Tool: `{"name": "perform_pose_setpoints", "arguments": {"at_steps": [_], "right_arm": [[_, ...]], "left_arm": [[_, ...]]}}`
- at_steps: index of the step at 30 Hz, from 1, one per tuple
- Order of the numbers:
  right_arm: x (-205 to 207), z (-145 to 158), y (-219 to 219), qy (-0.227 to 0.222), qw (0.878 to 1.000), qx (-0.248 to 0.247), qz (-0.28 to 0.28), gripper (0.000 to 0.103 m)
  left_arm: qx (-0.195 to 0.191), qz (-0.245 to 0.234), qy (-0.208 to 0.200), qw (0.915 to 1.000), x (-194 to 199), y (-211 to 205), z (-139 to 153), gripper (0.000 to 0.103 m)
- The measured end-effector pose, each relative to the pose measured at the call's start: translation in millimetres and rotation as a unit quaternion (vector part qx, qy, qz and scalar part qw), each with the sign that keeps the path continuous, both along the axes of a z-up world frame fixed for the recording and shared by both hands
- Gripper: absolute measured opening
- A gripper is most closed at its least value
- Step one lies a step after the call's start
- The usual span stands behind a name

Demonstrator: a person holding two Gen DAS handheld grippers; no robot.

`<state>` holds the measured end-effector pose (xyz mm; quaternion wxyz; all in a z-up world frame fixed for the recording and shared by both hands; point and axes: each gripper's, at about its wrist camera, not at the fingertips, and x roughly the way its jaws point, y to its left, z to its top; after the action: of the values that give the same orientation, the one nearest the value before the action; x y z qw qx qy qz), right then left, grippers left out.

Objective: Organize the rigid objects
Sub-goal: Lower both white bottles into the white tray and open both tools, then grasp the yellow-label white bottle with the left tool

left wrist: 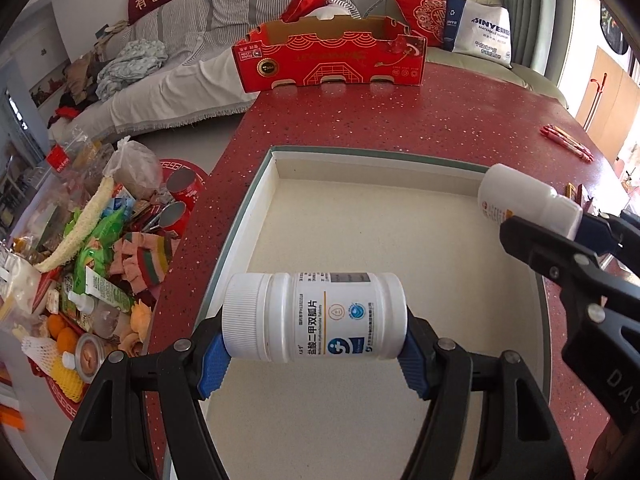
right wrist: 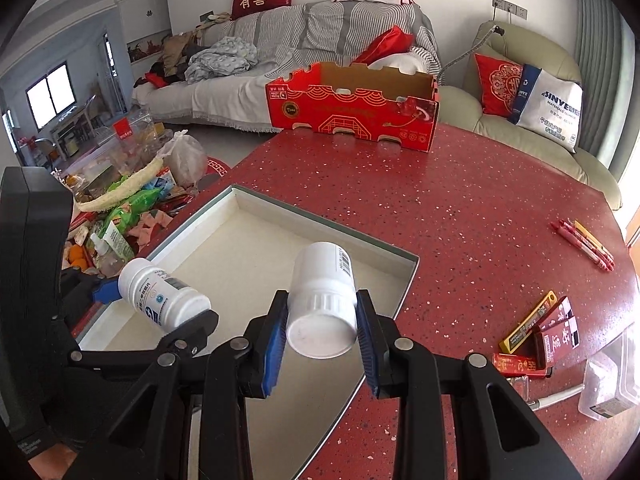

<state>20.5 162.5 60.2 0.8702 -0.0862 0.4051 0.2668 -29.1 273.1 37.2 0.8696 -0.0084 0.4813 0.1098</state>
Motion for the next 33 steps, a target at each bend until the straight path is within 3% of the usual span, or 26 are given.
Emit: {"name": "perform_pose_setpoints", "arguments": {"at_steps": [4, 6, 8, 9, 11, 14, 18, 24, 28, 33], "right_arm": [[9, -2, 5, 0.014, 1.000, 0.000, -0.001, 0.034], [13, -2, 5, 0.025, 1.000, 0.006, -0.002, 0.034], [10, 0, -1, 0.025, 1.000, 0.013, -0.002, 0.037], [6, 2, -7, 0.018, 1.000, 0.018, -0.006, 0.059], [-8, 11, -27, -0.012, 0.999, 0.042, -0.022, 0.075], [-34, 18, -59, -0.031, 0.997, 0.071, -0.028, 0.075], [-67, 16, -107, -0.059, 0.995, 0.058, -0.055, 0.075], [-79, 2, -196, -0.069, 0.988, 0.025, -0.135, 0.075], [-71, -17, -251, -0.046, 0.981, 0.004, -0.189, 0.075], [-59, -42, -297, 0.009, 0.972, -0.001, -0.233, 0.075]], "left_arm": [[-0.011, -0.015, 0.013, 0.9997, 20, 5, -6, 0.074], [-0.018, -0.035, 0.034, 0.9986, 29, 2, -14, 0.084], [0.003, -0.042, 0.041, 0.9983, 28, -2, -18, 0.084], [0.012, -0.041, 0.038, 0.9983, 25, -4, -18, 0.084], [0.008, -0.034, 0.027, 0.9990, 16, -4, -15, 0.084], [-0.015, -0.020, -0.008, 0.9997, -1, -6, -1, 0.084], [-0.028, -0.027, -0.047, 0.9981, -17, -29, 24, 0.084], [-0.051, -0.084, -0.079, 0.9920, -35, -107, 49, 0.084], [-0.054, -0.135, -0.075, 0.9866, -43, -169, 44, 0.084], [-0.050, -0.174, -0.047, 0.9824, -42, -232, 15, 0.084]]}}
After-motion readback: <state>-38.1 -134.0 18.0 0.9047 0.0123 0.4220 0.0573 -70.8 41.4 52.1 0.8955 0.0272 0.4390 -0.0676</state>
